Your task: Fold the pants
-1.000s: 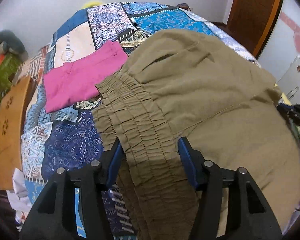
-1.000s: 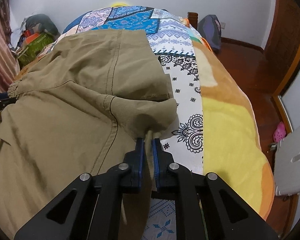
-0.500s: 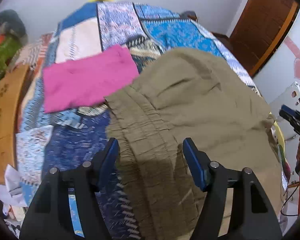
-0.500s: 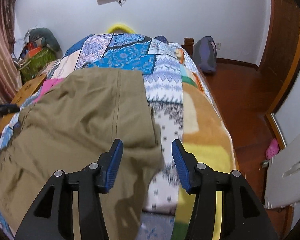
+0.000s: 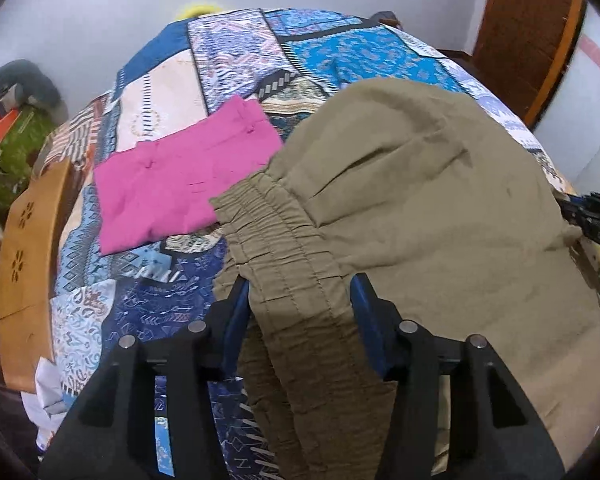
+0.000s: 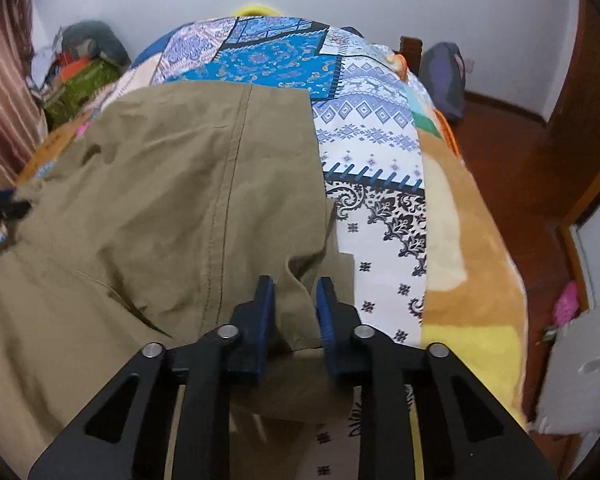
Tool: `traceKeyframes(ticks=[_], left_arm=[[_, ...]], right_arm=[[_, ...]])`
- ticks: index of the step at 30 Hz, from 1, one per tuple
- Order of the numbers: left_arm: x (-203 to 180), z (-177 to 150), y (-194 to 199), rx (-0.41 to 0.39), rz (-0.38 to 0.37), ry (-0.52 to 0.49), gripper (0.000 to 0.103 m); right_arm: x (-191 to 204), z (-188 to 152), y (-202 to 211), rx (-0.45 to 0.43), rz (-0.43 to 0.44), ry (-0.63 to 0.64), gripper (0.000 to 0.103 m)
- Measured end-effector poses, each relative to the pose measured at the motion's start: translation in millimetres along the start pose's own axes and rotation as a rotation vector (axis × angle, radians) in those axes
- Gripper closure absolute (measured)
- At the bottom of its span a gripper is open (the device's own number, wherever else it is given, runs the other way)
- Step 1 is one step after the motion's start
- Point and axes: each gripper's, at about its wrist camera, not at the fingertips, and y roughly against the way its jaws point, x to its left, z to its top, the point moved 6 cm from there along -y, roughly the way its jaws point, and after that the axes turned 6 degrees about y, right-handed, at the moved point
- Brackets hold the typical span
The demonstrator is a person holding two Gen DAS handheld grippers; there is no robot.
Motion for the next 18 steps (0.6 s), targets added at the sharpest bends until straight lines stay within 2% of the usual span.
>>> traceKeyframes(ticks=[2, 5, 9, 12, 15, 18], left_arm=[[5.7, -0.7, -3.6, 0.004, 0.004, 0.015, 0.051], [11.4, -5.1, -12.5, 0.045, -0.041, 0.056, 0.048], [14.3, -0.8, 4.1, 0.036, -0.089, 0.071, 0.047], [16.6, 5.8, 25.0, -0.014, -0.072, 0.05, 0.047], [21.1, 15.8, 35.0, -0.038, -0.064, 0.048, 0.047], [28.0, 28.0, 34.3, -0.047, -0.042, 0.055, 0.046]], right_arm=[[-1.3, -1.9, 0.1, 0.002, -0.01, 0.004, 0.087], [-4.8, -5.4, 1.0, 0.0, -0.016, -0.023, 0.087], [-3.3, -4.1, 7.3, 0.018, -0.028, -0.02, 0.087], [-2.8, -1.1, 22.5, 0.02, -0.037, -0.002, 0.084], [-3.6, 7.4, 38.7, -0.013, -0.034, 0.009, 0.082], [-5.4, 21.5, 50.9, -0.058, -0.026, 0.013, 0.073]])
